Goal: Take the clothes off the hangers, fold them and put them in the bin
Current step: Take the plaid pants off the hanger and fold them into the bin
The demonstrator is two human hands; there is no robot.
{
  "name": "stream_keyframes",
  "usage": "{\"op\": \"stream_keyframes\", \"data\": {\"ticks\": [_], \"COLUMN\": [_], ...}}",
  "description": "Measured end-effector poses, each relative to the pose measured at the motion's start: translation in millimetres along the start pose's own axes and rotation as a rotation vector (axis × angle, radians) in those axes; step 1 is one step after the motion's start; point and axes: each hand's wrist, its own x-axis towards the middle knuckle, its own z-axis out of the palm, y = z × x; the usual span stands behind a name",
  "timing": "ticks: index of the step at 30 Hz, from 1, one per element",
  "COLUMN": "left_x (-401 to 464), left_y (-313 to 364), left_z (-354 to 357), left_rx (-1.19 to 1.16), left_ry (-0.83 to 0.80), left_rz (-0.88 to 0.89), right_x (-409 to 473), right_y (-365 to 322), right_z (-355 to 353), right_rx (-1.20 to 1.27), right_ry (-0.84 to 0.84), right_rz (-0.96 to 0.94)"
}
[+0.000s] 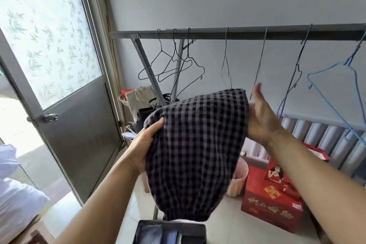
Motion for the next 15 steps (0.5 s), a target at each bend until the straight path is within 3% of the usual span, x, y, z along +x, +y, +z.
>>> {"op": "stream_keyframes", "data": {"ticks": [3, 5, 11, 15], "left_x": [3, 4, 10, 21], "left_y": [10, 15, 16, 10], "left_z": [-2, -4, -12, -17], "left_rx": [-0.029, -0.028, 0.129, 0.306], "left_ry": [0.043, 0.047, 0.161, 0.362], "left_rz": [-0.018, -0.003, 0.091, 0.140], "right_x": [-16, -18, -6, 1], "right_y": [31, 44, 39, 47], "right_z": [-5, -4, 8, 16], "right_rx": [-0.033, -0.166, -0.343, -0.524], "right_ry": [-0.207, -0.194, 0.185, 0.439], "right_rz": [0.061, 0.086, -0.015, -0.090]}}
